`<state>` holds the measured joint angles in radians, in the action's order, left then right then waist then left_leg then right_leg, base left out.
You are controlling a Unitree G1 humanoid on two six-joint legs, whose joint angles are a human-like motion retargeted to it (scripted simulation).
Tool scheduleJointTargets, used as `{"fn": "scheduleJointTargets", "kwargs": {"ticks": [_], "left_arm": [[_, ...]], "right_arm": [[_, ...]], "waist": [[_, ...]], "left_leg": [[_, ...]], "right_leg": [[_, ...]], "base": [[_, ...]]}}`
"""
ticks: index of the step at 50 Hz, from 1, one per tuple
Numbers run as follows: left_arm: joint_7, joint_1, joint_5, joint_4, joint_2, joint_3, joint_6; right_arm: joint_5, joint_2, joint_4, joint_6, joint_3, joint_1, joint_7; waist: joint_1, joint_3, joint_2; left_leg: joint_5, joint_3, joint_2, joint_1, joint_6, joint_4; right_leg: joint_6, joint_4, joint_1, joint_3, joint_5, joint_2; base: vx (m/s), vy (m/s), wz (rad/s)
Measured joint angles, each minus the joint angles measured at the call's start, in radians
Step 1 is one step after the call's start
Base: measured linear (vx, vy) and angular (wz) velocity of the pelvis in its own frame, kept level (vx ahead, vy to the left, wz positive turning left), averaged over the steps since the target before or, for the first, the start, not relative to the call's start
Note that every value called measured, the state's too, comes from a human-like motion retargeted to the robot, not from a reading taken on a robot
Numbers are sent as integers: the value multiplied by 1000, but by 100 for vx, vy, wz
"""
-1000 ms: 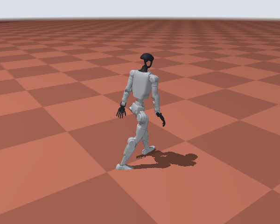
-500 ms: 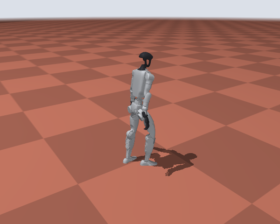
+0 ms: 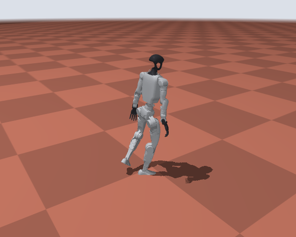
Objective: Walk run
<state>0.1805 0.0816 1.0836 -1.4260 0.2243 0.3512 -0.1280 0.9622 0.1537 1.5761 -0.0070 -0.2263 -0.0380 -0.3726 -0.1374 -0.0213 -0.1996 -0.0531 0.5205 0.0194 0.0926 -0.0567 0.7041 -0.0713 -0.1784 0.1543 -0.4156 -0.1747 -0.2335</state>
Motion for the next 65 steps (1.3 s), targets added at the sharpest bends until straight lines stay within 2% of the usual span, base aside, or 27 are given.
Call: {"fn": "scheduleJointTargets", "kwargs": {"ticks": [2, 5, 7, 12, 16, 18, 20, 23, 25, 28, 30, 32, 34, 37, 40, 43, 47, 48, 50, 51, 53, 55, 58, 60, 62, 63, 65], "left_arm": [[-7, 19, -26, -23, -12, 36, 2], [15, 42, -66, -50, -30, 82, 12], [29, 46, -80, -61, -41, 96, 27], [37, 36, -58, -77, -63, 87, 67], [78, 27, 11, -59, -66, 62, 63], [85, 24, 38, -51, -65, 55, 62], [81, 24, 50, -50, -62, 53, 66], [70, 34, 40, -63, -53, 66, 83], [61, 35, 21, -72, -44, 75, 99], [53, 21, -27, -71, -39, 64, 105], [50, 5, -70, -62, -41, 53, 95], [49, -11, -114, -47, -37, 44, 81], [43, -40, -149, -30, -25, 28, 67], [24, -98, -173, -5, 3, -16, 43], [13, -156, -170, 25, 28, -52, 20], [24, -204, -166, 54, 51, -78, -8], [42, -255, -174, 89, 77, -85, -35], [45, -261, -177, 99, 78, -86, -42], [45, -267, -186, 115, 73, -89, -55], [41, -263, -192, 119, 65, -89, -59], [34, -247, -197, 119, 49, -83, -69], [35, -217, -188, 106, 36, -71, -72], [33, -150, -128, 82, 7, -39, -45], [20, -100, -92, 57, -16, -19, -22], [9, -67, -79, 19, -19, -20, 0], [6, -58, -73, 0, -18, -22, 12], [1, -43, -57, -29, -19, -16, 39]], "right_arm": [[13, 6, -17, 6, 20, -39, -9], [17, 19, -47, -2, 43, -91, -7], [21, 26, -77, -12, 43, -118, 3], [1, 25, -140, -22, 18, -161, -10], [-43, 7, -141, -32, 3, -169, -7], [-53, 3, -136, -44, 5, -160, 5], [-44, 2, -131, -56, 13, -139, 18], [7, -2, -119, -59, 28, -73, 20], [39, -8, -103, -49, 27, -20, 5], [46, -8, -71, -36, 11, 47, -2], [47, -2, -55, -32, 5, 77, 9], [50, 5, -48, -26, 14, 98, 16], [46, 8, -43, -16, 16, 104, 12], [27, 3, -40, -7, -8, 108, 6], [6, -6, -49, -15, -29, 117, 13], [-7, -12, -49, -16, -38, 132, 12], [-3, -23, -9, -4, -43, 121, 19], [2, -25, -1, -4, -48, 120, 24], [8, -25, 13, -4, -57, 116, 42], [10, -23, 15, -1, -60, 115, 48], [11, -21, 16, 5, -65, 114, 54], [11, -22, 5, 2, -69, 123, 65], [-23, -42, -38, -16, -92, 146, 88], [-73, -52, -63, -33, -90, 163, 82], [-112, -59, -89, -39, -80, 168, 66], [-120, -61, -101, -36, -77, 161, 56], [-124, -60, -112, -21, -66, 137, 37]], "waist": [[-25, 0, 3], [-56, -4, 21], [-75, 3, 41], [-144, 30, 55], [-171, 28, 41], [-180, 22, 32], [-193, 11, 25], [-219, -11, 17], [-216, -28, 18], [-194, -54, 63], [-182, -54, 106], [-156, -48, 143], [-112, -40, 158], [-39, -18, 173], [14, -3, 172], [57, 8, 161], [114, 18, 130], [121, 16, 132], [121, 12, 131], [120, 9, 132], [128, -3, 131], [153, -15, 133], [167, -17, 142], [147, -23, 107], [114, -14, 64], [102, -5, 46], [79, 16, 24]], "left_leg": [[57, 20, 28, 69, -13, -51], [131, 11, 52, 185, 2, -157], [146, -51, 48, 260, 8, -244], [58, -143, 5, 408, 41, -443], [91, -157, -33, 469, 39, -540], [86, -150, -44, 477, 89, -533], [64, -161, -58, 472, 150, -495], [34, -113, -23, 439, 160, -433], [78, -244, -53, 437, 165, -388], [154, -151, -7, 332, 200, -400], [188, -179, 16, 262, 197, -422], [206, -239, 14, 200, 187, -456], [215, -190, 18, 134, 184, -502], [221, -194, -9, 57, 181, -565], [238, -196, -36, -2, 168, -601], [263, -215, -72, -65, 154, -628], [298, -253, -116, -161, 129, -657], [306, -262, -113, -180, 119, -658], [321, -272, -113, -215, 98, -651], [320, -274, -111, -230, 83, -644], [295, -287, -111, -252, 51, -620], [223, -319, -110, -273, 13, -582], [-7, -338, -91, -281, -44, -469], [-181, -239, -80, -264, -29, -348], [-274, -159, -68, -208, 4, -161], [-265, -151, -57, -165, 9, -60], [-159, -108, -1, -68, 49, 130]], "right_leg": [[16, 35, -37, 5, -2, 26], [32, 76, -88, 0, -17, 74], [40, 101, -130, -10, -31, 113], [74, 137, -219, 6, -71, 159], [126, 131, -262, 15, -96, 156], [161, 122, -280, 26, -95, 144], [202, 108, -301, 50, -84, 132], [260, 68, -340, 112, -24, 111], [283, 18, -352, 138, 61, 101], [269, -151, -315, 161, 286, 116], [259, -344, -251, 165, 409, 123], [214, -545, -158, 171, 385, 118], [205, -705, -34, 185, 282, 94], [189, -783, 128, 160, 193, 63], [132, -676, 241, 93, 113, 25], [72, -420, 306, 32, 58, 31], [33, -81, 379, 117, 48, 108], [42, -28, 394, 147, 35, 130], [53, 16, 406, 132, 33, 148], [17, -6, 406, 135, 53, 153], [-27, -63, 401, 131, 98, 147], [-32, -97, 378, 98, 173, 128], [-47, -174, 336, 182, 136, 127], [-55, -142, 249, 176, 93, 97], [-41, -103, 153, 99, 61, 32], [-34, -92, 118, 96, 45, 18], [-23, -67, 63, 123, 24, 18]], "base": [[58, -2, -39], [54, -2, -21], [53, -1, -10], [49, 0, -29], [56, 5, -17], [73, 12, -27], [86, 17, -53], [102, 19, -76], [93, 17, -26], [89, 19, 5], [60, 14, -34], [72, 18, -43], [70, 15, -2], [57, 9, 56], [55, 9, 47], [72, 6, 45], [66, -2, 55], [86, -6, 42], [70, -4, 27], [70, -3, 20], [90, -4, 37], [107, -8, 60], [106, -7, 61], [95, -8, 23], [83, -11, 12], [91, -12, 33], [77, -9, 41]]}}
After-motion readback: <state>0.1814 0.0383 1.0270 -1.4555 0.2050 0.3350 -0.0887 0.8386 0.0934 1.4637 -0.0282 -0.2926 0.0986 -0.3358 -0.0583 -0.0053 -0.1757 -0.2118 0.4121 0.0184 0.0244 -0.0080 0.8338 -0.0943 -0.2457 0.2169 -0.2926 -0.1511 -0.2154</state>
